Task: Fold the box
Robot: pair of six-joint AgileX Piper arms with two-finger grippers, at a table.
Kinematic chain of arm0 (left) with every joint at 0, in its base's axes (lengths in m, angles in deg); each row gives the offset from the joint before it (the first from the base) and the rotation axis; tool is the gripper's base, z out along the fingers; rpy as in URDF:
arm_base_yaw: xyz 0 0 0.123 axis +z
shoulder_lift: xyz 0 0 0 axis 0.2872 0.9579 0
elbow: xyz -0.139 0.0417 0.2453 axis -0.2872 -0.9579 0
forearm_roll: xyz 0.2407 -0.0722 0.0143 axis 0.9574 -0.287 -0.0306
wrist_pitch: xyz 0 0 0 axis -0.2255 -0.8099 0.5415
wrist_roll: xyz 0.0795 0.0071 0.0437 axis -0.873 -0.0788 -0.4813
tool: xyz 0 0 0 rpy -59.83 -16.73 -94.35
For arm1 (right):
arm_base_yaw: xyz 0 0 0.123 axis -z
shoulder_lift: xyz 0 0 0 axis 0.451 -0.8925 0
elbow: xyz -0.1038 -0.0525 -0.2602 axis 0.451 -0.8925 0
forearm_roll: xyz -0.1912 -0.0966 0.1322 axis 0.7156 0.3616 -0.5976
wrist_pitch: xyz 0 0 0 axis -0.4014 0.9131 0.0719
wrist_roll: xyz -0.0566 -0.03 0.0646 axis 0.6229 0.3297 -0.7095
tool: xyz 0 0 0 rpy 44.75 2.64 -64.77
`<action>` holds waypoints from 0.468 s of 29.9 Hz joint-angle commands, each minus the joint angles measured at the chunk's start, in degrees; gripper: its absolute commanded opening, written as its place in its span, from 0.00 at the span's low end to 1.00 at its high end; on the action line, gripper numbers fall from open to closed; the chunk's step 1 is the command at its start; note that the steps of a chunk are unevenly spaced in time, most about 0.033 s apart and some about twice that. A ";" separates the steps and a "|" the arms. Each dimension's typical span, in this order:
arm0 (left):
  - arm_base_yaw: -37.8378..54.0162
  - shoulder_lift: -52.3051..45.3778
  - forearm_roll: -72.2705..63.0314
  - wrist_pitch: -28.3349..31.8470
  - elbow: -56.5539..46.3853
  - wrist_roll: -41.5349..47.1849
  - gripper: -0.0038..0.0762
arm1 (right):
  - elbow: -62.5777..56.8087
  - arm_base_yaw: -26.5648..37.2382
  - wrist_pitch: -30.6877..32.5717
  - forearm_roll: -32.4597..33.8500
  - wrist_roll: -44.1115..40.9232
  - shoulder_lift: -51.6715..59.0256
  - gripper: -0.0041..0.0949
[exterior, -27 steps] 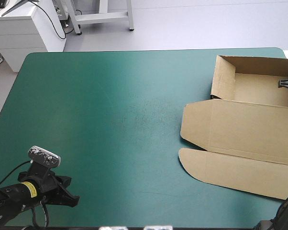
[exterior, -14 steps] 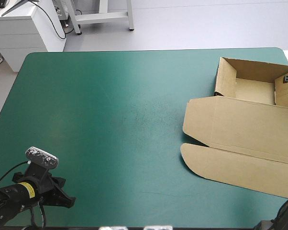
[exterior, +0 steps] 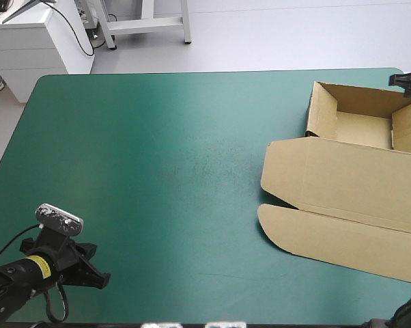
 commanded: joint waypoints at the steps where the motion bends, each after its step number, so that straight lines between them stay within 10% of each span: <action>1: -0.11 0.07 0.27 3.08 1.57 0.37 0.04 | 1.58 -5.01 -0.15 -2.34 1.08 6.40 0.03; 14: -0.11 0.07 0.27 4.56 1.57 0.15 0.04 | -18.59 -27.78 -1.25 11.75 0.97 21.85 0.03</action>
